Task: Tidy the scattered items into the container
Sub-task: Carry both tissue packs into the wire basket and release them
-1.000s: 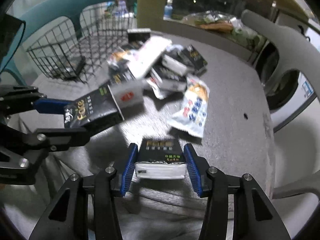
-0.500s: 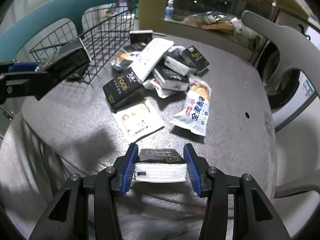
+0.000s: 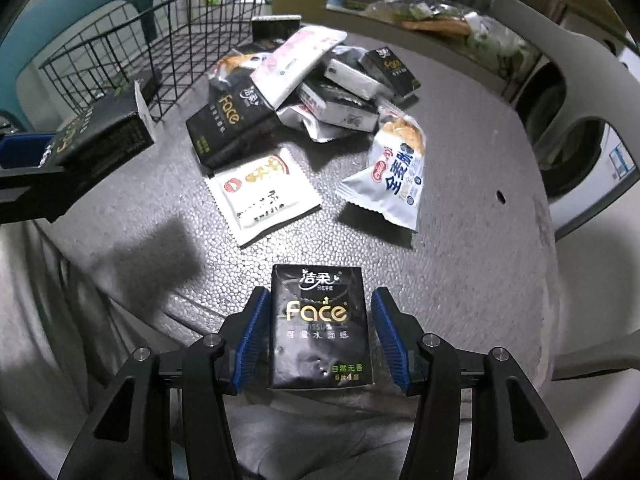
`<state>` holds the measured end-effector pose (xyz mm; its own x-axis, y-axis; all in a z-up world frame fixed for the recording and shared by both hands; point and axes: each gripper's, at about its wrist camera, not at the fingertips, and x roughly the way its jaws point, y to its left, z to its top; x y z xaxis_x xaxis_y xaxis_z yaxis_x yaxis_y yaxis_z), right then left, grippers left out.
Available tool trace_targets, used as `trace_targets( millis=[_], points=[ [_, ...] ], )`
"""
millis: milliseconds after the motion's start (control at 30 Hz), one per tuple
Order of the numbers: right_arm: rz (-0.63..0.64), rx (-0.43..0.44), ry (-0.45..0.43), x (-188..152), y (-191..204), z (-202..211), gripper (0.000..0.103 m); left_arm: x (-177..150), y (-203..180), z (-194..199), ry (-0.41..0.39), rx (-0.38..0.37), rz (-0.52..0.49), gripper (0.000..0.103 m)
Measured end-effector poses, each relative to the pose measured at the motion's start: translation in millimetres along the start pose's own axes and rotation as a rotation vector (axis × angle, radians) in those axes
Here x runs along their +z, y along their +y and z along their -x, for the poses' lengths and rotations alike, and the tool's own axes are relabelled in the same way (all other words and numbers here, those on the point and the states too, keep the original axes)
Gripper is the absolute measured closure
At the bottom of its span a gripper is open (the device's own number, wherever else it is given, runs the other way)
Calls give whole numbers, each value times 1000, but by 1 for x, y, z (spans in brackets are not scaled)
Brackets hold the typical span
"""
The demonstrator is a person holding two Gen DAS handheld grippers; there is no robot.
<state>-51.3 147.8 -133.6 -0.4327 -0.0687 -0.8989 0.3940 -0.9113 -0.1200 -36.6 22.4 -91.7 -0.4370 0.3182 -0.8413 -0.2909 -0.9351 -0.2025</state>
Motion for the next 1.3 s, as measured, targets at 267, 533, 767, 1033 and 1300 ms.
trace_targets(
  millis=[267,533,767,1033,1300],
  points=[
    [8,-3,-33,5,6,14,56,5,2,10,-22,9,9,48],
    [6,57,-252,56,26,91,56,42,14,85,-202,63,59,48],
    [37,192,-382,142,69,121,56,77,75,126,-288,219,237,48],
    [50,259,-310,205,109,67,56,79,111,107,-250,303,318,48],
    [55,270,-286,206,115,54,54,80,117,97,-211,330,335,47]
  ],
)
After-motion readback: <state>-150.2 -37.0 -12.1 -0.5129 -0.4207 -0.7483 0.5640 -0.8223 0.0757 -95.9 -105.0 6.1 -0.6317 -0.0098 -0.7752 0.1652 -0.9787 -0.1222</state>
